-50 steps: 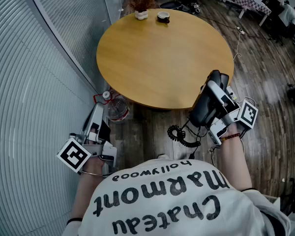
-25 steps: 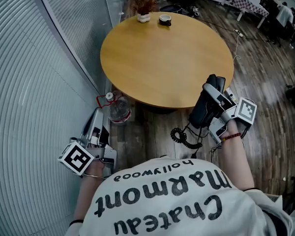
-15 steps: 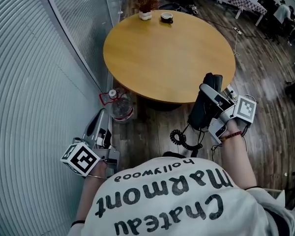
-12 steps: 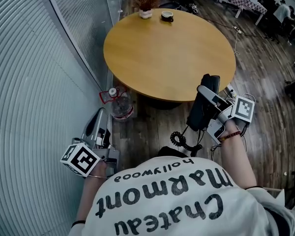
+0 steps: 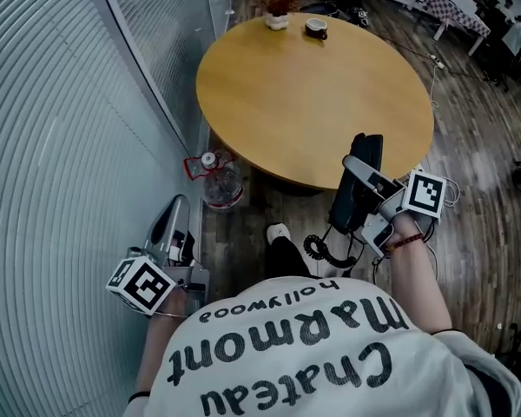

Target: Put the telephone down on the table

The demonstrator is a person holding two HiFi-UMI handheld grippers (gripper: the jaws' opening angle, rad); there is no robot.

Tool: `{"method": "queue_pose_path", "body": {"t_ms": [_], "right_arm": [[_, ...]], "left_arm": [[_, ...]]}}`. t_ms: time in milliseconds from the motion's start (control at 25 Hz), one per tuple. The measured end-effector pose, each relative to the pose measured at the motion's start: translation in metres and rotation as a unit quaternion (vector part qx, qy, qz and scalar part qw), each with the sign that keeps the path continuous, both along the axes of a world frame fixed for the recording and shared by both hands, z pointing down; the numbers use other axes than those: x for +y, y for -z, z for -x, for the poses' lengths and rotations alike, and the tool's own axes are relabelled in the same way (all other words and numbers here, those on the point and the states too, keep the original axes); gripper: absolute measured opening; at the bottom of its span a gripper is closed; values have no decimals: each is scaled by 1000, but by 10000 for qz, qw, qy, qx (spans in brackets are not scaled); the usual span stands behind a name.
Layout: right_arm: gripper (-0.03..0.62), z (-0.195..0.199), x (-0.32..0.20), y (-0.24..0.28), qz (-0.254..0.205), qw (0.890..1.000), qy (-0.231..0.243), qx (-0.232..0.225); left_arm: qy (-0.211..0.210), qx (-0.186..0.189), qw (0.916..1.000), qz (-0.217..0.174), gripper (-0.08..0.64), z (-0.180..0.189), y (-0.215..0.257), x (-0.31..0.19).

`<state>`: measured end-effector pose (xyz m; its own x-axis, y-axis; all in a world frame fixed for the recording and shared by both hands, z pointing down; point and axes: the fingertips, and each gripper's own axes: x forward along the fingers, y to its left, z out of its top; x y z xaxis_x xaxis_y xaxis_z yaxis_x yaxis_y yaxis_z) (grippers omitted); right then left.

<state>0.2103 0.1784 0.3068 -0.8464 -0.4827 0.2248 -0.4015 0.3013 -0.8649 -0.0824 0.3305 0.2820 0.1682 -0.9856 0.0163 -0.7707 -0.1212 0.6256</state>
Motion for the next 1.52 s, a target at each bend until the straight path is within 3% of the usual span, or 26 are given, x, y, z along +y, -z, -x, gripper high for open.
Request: {"method": "queue_pose_path", "body": {"t_ms": [200, 360, 520, 960, 1320, 1520], "right_arm": [[295, 6, -12, -2, -38, 9998, 161, -74], [295, 21, -63, -6, -7, 9997, 220, -113], [295, 40, -116, -2, -46, 9994, 320, -126], [295, 54, -205, -18, 82, 9996, 252, 117], [295, 65, -282, -73, 367, 9991, 154, 170], [295, 66, -309, -102, 617, 9972, 159, 398]], "left_arm": [[131, -32, 9999, 5, 6, -6, 1, 0], [248, 13, 9997, -13, 6, 9, -1, -49], [76, 142, 9999, -12, 6, 17, 7, -102], [112, 110, 9998, 147, 6, 32, 1, -176], [-21, 548, 9956, 764, 6, 39, -54, -239], [-16, 328, 9914, 1263, 6, 34, -85, -277]]}}
